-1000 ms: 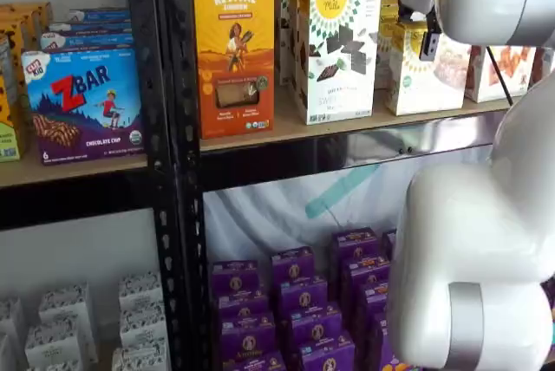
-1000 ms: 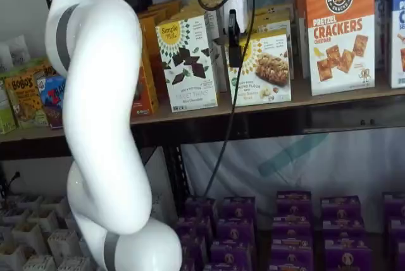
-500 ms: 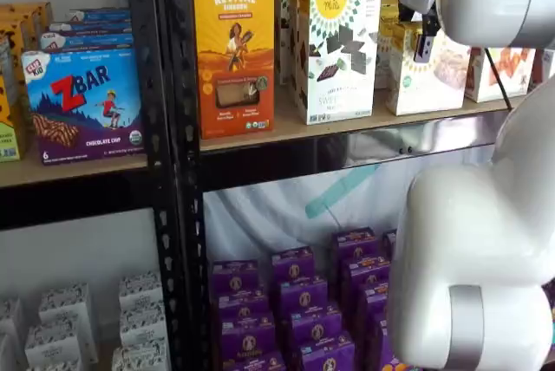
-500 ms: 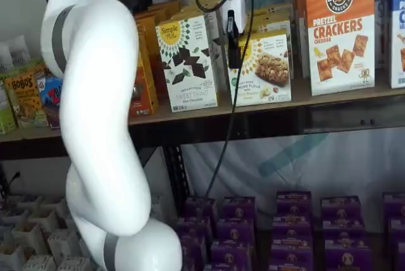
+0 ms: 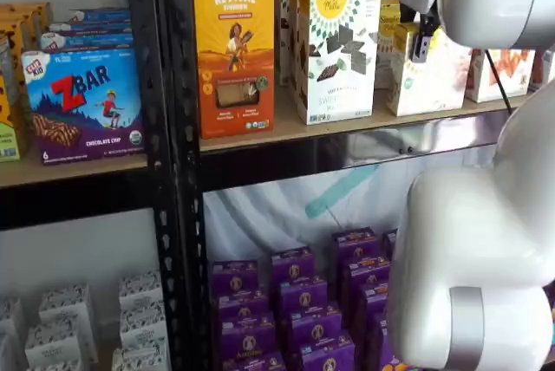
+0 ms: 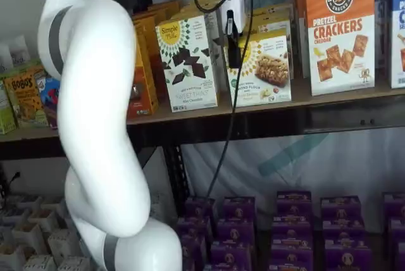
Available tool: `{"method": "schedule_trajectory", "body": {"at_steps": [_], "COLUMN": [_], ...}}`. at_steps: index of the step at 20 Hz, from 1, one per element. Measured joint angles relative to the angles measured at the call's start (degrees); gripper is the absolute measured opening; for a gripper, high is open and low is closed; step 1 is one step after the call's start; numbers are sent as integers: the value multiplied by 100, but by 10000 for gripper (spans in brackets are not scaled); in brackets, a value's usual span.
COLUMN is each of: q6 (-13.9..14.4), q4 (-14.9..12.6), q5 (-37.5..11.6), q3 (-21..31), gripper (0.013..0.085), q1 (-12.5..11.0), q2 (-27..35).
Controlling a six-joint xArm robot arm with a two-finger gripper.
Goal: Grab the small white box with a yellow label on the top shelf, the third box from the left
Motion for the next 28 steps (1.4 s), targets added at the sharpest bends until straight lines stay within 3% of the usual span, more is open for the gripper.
{"method": "schedule_trajectory", "body": {"at_steps": [4,6,10,12,22,28], "q6": [-6,-3,5,6,46,155], "q4": [42,44,41,50,116,-69], "q5": [-22,-20,4,30,326,453], "q3": [-3,-14,-53,-87,-169,192], "gripper": [410,330,330,250,250,250], "q1": [-12,-10,-2,-4,-3,134], "q2": [5,17,51,77,-16,-483]}}
